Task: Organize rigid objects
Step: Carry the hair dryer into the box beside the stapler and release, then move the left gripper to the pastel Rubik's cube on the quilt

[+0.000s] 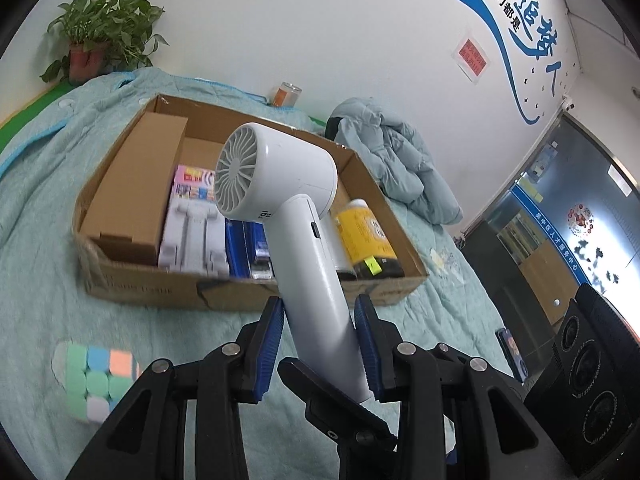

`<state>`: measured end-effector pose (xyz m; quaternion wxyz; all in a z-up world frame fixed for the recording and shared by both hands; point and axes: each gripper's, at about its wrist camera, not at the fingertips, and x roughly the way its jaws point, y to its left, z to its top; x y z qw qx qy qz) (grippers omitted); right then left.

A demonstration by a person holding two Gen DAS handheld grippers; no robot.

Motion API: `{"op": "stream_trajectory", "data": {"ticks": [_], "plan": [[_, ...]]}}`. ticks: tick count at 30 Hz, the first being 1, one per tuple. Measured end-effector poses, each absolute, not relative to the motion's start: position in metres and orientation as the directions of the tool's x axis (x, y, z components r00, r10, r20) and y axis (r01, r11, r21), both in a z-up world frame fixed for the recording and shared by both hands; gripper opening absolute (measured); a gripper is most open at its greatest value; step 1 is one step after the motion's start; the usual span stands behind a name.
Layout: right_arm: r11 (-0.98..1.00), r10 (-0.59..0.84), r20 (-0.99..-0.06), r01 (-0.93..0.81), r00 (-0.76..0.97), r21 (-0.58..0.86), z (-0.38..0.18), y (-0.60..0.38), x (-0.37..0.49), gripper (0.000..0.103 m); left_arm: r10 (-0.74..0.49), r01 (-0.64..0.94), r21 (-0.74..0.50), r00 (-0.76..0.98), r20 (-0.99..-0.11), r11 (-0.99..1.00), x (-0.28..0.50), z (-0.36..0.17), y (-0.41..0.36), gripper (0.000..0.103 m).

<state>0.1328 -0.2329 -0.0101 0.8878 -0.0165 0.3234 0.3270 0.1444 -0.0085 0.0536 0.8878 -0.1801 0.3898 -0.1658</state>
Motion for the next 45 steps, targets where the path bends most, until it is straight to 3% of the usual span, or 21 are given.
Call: {"op": "stream_trajectory", "data": {"ticks": [20, 35, 38, 40, 41, 42, 45], "plan": [[0.813, 0.539, -0.615, -0.546, 0.575, 0.201, -0.019, -0.189, 0.221, 0.03, -0.445, 0.149, -0.456, 0.61, -0.656, 0.877, 0.279, 0.038, 0.029, 0.033], [0.829, 0.518, -0.682, -0.498, 0.515, 0.254, -0.044, -0.177, 0.241, 0.031, -0.467, 0.084, -0.503, 0.525, -0.711, 0.86, 0.311, -0.004, 0.046, 0.035], [0.835, 0.51, -0.667, -0.501, 0.543, 0.23, -0.04, -0.178, 0.237, 0.032, -0.461, 0.093, -0.495, 0.54, -0.704, 0.864, 0.308, -0.001, 0.047, 0.043], [0.839, 0.503, -0.659, -0.5, 0.559, 0.216, -0.037, -0.177, 0.234, 0.033, -0.47, 0.104, -0.505, 0.561, -0.682, 0.857, 0.301, 0.007, 0.049, 0.061], [0.841, 0.5, -0.659, -0.497, 0.562, 0.214, -0.037, -0.178, 0.234, 0.034, -0.462, 0.102, -0.503, 0.577, -0.673, 0.859, 0.298, 0.011, 0.05, 0.065], [0.845, 0.496, -0.659, -0.489, 0.566, 0.216, -0.037, -0.18, 0.233, 0.04, -0.45, 0.101, -0.495, 0.599, -0.662, 0.863, 0.293, 0.016, 0.052, 0.071], [0.847, 0.501, -0.655, -0.476, 0.565, 0.238, -0.038, -0.185, 0.235, 0.059, -0.436, 0.119, -0.469, 0.613, -0.659, 0.875, 0.283, 0.027, 0.049, 0.072]]}}
